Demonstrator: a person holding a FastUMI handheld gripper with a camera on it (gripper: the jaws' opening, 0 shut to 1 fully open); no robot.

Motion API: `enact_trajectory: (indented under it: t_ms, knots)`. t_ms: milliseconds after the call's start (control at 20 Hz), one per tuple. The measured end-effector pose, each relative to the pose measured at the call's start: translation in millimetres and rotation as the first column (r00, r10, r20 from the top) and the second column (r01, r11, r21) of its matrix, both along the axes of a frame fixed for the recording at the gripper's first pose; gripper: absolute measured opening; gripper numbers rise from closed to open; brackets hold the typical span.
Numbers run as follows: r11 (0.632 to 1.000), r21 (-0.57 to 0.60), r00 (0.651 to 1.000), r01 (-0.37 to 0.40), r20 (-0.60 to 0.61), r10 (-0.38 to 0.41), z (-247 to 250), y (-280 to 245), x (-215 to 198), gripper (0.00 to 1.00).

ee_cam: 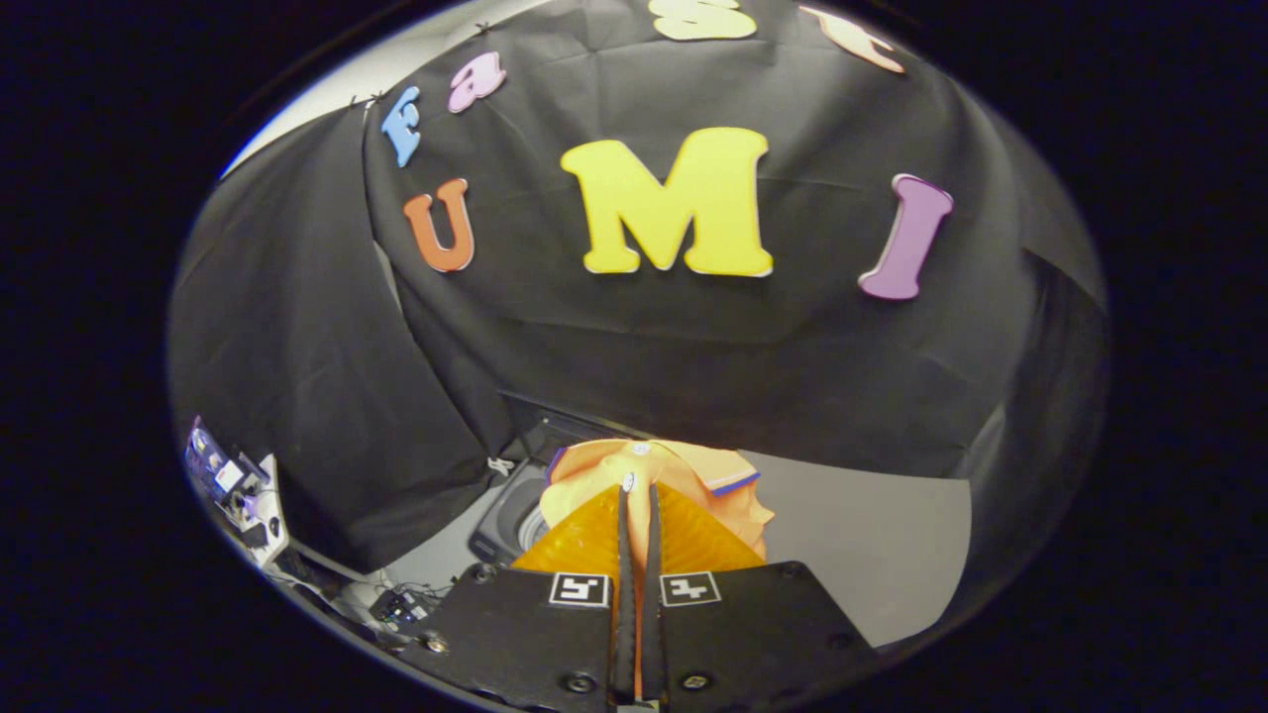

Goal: Put the clothes into the washing machine and then close the washing machine lid.

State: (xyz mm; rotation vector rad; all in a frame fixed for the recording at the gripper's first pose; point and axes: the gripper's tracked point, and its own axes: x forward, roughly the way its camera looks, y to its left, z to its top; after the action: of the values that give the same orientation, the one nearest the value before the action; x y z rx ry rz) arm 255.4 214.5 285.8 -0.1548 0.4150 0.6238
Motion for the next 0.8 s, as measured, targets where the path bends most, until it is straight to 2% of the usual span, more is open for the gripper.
enact_trajectory:
  t_ms: [150,300,600,800]
  knots:
    - [0.999,0.02,0.999,-0.037,-0.033,0.037,-9,58,-4,0.06]
    - [0.999,-0.004,0.997,-0.042,-0.072,0.042,-42,103,6,0.06]
    - [0.997,-0.071,0.985,0.008,-0.172,-0.02,-152,164,43,0.06]
    - [0.991,-0.109,0.968,0.079,-0.23,-0.103,-230,182,69,0.06]
